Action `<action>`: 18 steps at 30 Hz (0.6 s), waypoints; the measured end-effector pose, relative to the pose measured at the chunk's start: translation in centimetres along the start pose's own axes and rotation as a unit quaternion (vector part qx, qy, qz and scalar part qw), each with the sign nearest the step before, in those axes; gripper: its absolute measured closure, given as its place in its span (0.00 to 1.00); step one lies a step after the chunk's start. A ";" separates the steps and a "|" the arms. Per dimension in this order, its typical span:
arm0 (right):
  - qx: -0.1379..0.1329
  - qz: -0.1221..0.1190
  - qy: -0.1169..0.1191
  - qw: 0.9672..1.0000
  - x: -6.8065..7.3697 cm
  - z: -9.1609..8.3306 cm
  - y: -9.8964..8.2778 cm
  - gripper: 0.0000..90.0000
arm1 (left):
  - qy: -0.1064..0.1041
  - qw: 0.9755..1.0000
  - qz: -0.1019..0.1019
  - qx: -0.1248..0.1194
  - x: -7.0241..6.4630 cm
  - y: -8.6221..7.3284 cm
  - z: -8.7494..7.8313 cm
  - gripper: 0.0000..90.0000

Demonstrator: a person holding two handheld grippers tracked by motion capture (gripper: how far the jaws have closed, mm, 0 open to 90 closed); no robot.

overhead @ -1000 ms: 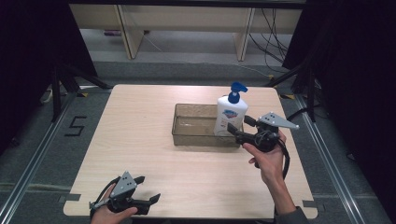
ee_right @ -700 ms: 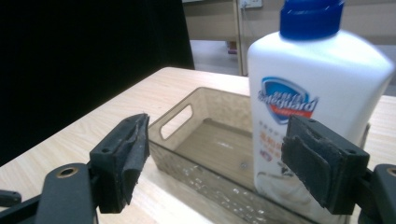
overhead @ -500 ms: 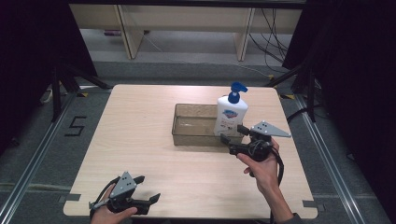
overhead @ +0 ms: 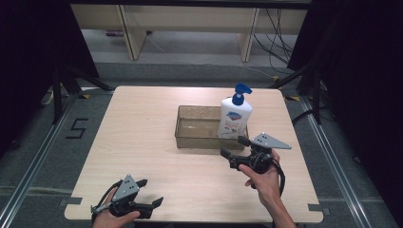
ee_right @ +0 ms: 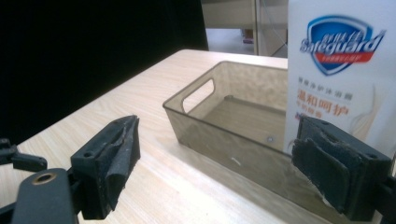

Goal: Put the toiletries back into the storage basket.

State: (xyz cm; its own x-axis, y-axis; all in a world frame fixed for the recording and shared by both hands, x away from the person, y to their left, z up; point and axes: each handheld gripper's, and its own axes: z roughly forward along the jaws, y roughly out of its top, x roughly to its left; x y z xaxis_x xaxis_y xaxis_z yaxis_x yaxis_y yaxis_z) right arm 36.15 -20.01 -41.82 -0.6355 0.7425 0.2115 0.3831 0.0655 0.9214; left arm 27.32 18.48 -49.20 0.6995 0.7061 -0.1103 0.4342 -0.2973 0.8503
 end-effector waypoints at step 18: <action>0.010 0.004 0.019 1.000 1.1 -0.2 -2.0 0.17 | 0.001 1.000 0.002 0.003 0.0 0.0 0.0 0.17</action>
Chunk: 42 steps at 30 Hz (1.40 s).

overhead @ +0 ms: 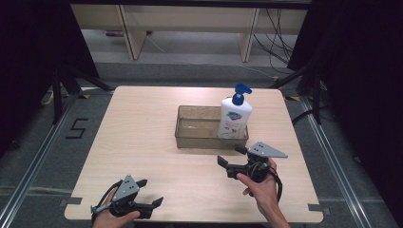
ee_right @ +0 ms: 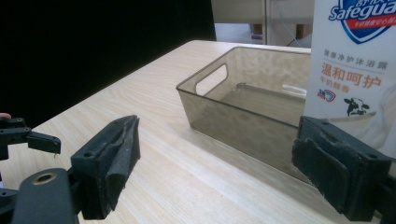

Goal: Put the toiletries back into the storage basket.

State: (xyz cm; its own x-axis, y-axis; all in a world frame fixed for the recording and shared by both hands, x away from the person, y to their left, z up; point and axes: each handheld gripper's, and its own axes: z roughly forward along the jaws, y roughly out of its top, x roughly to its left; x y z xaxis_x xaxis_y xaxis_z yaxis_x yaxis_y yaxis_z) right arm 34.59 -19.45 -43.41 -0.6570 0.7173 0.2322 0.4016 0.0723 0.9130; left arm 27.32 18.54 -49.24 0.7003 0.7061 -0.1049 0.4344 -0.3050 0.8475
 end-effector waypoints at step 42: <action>0.021 -0.001 0.027 0.999 1.4 -1.8 -4.5 0.17 | 0.002 1.000 0.006 0.009 0.1 -0.1 0.0 0.17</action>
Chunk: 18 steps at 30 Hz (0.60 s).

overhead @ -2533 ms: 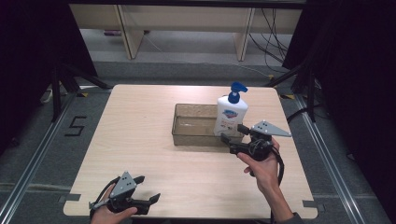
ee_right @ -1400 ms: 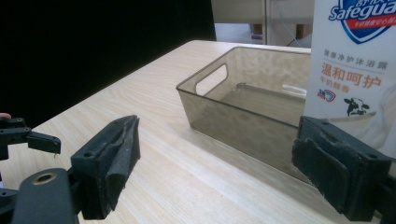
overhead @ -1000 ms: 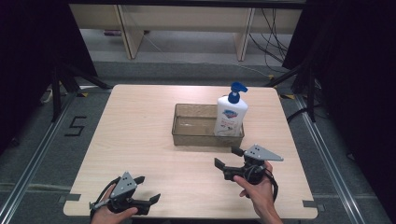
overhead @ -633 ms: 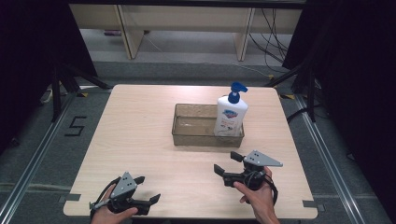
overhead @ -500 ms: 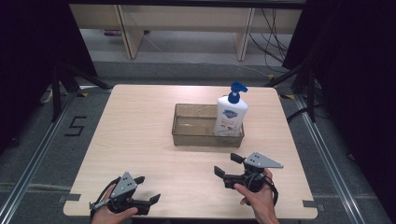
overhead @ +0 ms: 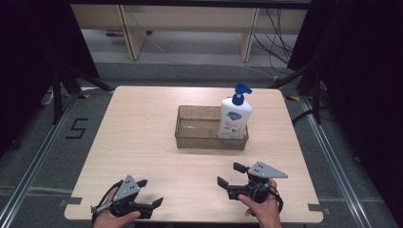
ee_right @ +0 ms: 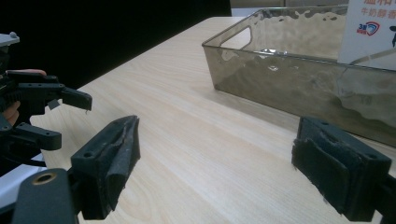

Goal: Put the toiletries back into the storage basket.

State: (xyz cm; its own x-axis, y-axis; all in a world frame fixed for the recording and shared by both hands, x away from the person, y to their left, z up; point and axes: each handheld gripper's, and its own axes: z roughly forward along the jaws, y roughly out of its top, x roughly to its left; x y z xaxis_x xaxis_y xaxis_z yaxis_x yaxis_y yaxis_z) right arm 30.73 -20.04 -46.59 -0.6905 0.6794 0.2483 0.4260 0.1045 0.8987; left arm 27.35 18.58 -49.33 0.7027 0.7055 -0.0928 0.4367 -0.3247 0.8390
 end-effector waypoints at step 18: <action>-0.005 -0.001 -0.004 1.000 0.2 -0.9 -0.7 0.17 | 0.000 1.000 0.000 0.000 0.0 0.0 0.0 0.17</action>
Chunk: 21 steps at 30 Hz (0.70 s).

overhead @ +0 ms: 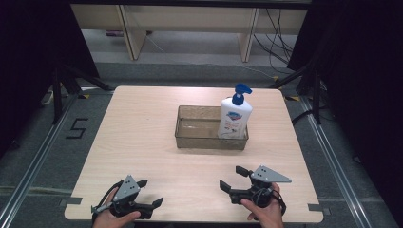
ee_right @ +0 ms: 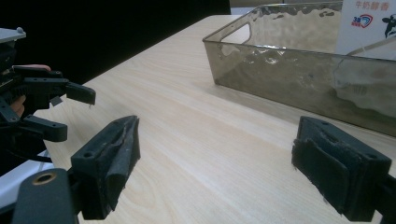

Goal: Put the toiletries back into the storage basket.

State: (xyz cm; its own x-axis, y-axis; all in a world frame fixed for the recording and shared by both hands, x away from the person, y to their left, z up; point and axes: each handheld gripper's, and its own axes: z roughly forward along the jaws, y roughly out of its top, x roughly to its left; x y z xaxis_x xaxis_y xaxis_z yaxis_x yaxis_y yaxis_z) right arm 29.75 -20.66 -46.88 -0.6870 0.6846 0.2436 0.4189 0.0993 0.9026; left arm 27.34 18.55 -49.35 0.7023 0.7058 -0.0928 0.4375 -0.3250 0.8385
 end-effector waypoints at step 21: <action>0.002 -0.005 0.004 1.000 0.4 -1.4 -1.2 0.17 | -0.001 1.000 0.001 0.001 0.0 0.0 0.0 0.17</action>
State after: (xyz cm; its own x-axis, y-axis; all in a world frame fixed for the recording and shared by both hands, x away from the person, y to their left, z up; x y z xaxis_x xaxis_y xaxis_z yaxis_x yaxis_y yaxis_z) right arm 28.15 -21.48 -47.35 -0.6957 0.6781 0.2368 0.4144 0.1097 0.9035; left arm 27.33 18.54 -49.34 0.7044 0.7037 -0.0924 0.4373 -0.3278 0.8374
